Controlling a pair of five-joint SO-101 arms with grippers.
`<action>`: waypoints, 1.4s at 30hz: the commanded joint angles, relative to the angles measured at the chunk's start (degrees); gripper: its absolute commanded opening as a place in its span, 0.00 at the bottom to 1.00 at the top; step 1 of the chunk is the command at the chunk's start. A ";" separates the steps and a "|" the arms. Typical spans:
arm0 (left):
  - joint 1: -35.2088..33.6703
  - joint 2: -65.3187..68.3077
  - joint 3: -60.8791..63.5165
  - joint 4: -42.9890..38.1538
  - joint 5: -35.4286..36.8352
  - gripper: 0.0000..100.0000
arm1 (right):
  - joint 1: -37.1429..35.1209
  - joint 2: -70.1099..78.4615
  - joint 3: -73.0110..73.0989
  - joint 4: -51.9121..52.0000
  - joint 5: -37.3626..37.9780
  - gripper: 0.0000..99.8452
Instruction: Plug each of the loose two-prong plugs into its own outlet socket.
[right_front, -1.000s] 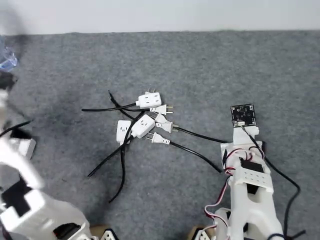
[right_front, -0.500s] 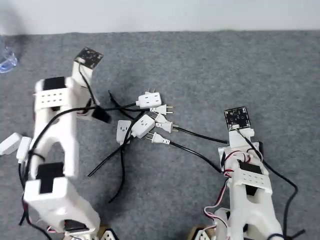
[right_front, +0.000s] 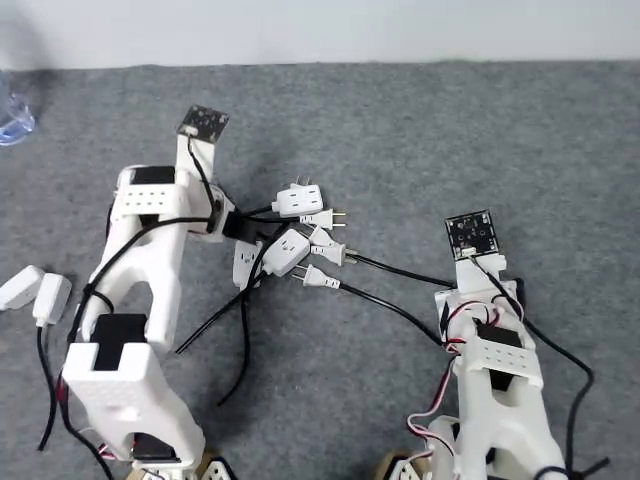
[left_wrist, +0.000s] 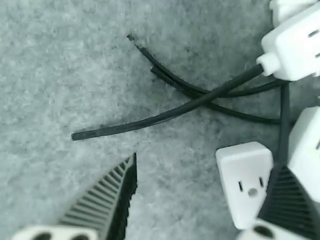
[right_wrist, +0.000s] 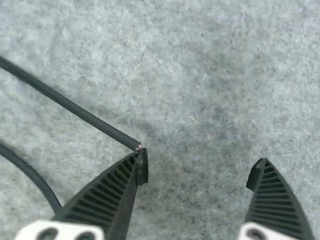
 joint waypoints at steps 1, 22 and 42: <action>0.53 -0.35 4.00 -5.80 0.79 0.38 | -0.75 0.04 -0.44 -1.10 0.62 0.31; 4.48 -0.53 10.24 -4.13 9.93 0.38 | -0.92 0.04 -0.44 -1.19 0.62 0.31; 5.98 -1.05 10.77 -2.90 6.33 0.06 | -0.92 0.04 -0.44 -1.10 0.62 0.31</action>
